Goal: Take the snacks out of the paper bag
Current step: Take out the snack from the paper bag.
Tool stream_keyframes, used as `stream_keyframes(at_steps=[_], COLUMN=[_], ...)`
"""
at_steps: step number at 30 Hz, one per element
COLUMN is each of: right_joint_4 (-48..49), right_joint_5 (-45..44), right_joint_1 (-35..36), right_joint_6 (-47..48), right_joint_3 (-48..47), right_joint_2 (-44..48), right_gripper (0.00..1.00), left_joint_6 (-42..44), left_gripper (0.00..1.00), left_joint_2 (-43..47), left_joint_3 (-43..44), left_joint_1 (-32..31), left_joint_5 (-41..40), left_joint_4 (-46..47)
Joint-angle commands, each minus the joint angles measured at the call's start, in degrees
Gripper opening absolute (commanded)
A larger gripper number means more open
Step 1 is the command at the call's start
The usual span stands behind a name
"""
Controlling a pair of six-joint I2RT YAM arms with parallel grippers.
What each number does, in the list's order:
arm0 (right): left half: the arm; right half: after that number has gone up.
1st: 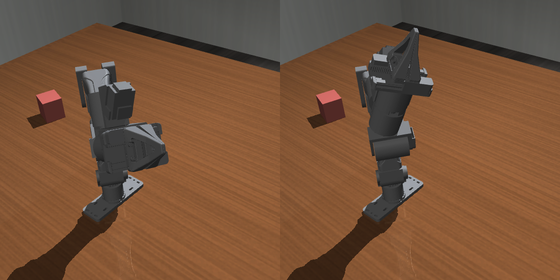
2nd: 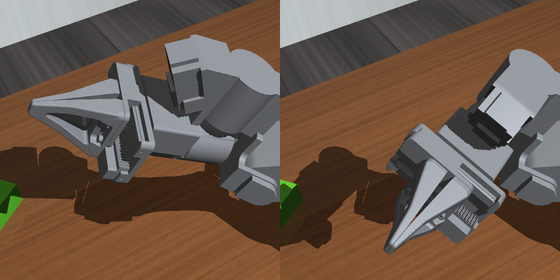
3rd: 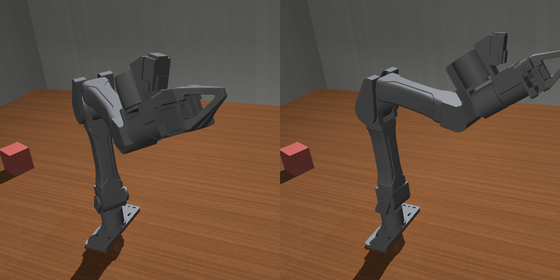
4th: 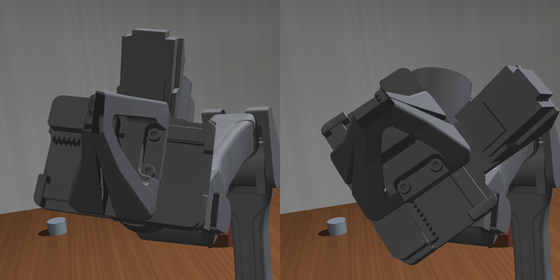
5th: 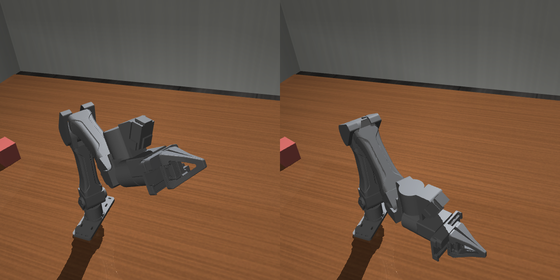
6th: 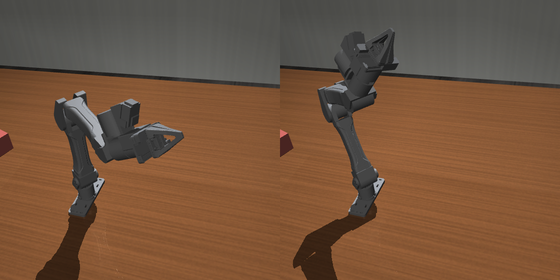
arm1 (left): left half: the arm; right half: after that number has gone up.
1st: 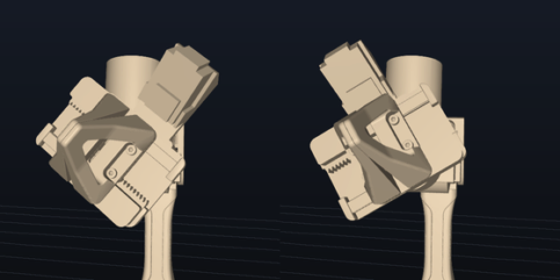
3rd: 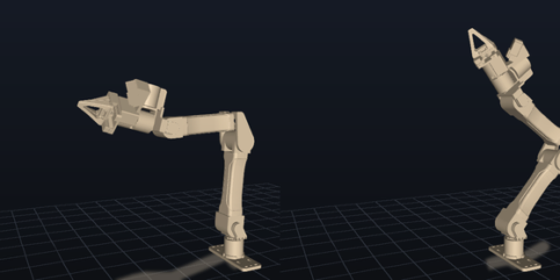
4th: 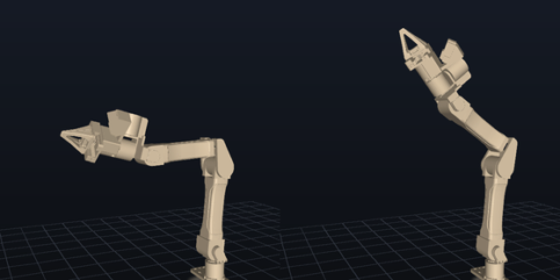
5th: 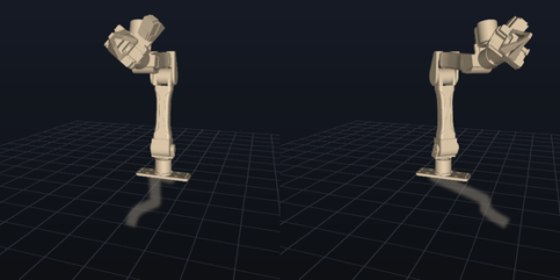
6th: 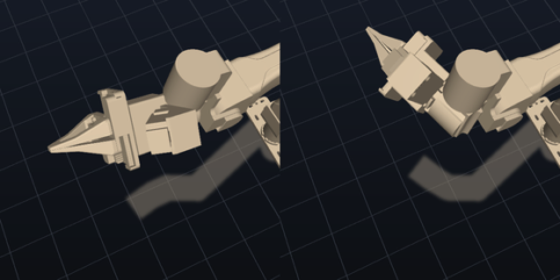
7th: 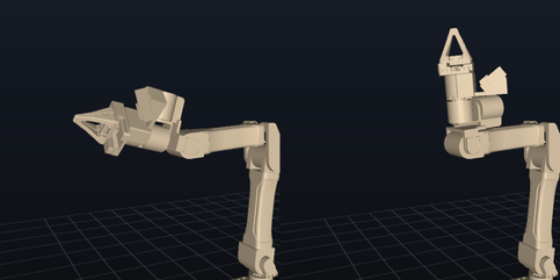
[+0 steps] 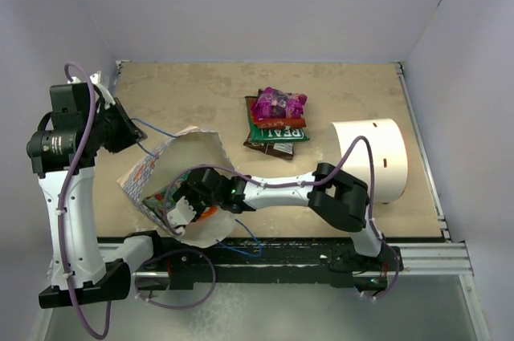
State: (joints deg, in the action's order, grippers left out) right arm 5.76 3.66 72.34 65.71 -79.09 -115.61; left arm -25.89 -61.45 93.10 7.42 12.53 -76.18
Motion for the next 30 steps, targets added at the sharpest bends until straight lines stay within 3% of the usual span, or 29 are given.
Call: stream_keyframes(at_steps=[1, 4, 11, 16, 30], right_joint_4=[9.64, 12.23, 8.86, 3.73, -9.09], right_joint_5=[-1.45, -0.46, 3.82, 8.11, 7.57], right_joint_1=[0.02, 0.02, 0.02, -0.04, -0.13], right_joint_6=[0.93, 0.84, 0.35, -4.52, -20.44], right_joint_3=[-2.41, -2.89, -3.03, -2.79, -0.57], right_joint_2=[-1.24, -1.74, 1.42, 7.62, 26.63], right_gripper=[0.5, 0.4, 0.01, 0.0, 0.0], left_joint_6=[0.58, 0.53, 0.56, 0.68, -1.09], left_gripper=[0.0, 0.0, 0.0, 0.0, 0.0], left_joint_2=[-0.07, 0.0, 0.21, 0.68, 2.67], left_joint_3=[0.58, 0.33, 0.49, 0.91, 0.55], left_joint_1=[-0.04, -0.08, -0.04, -0.04, -0.04], left_joint_5=[1.5, 1.44, 1.03, -0.55, -5.03], left_joint_4=[1.01, 1.08, 1.27, 0.97, 5.36])
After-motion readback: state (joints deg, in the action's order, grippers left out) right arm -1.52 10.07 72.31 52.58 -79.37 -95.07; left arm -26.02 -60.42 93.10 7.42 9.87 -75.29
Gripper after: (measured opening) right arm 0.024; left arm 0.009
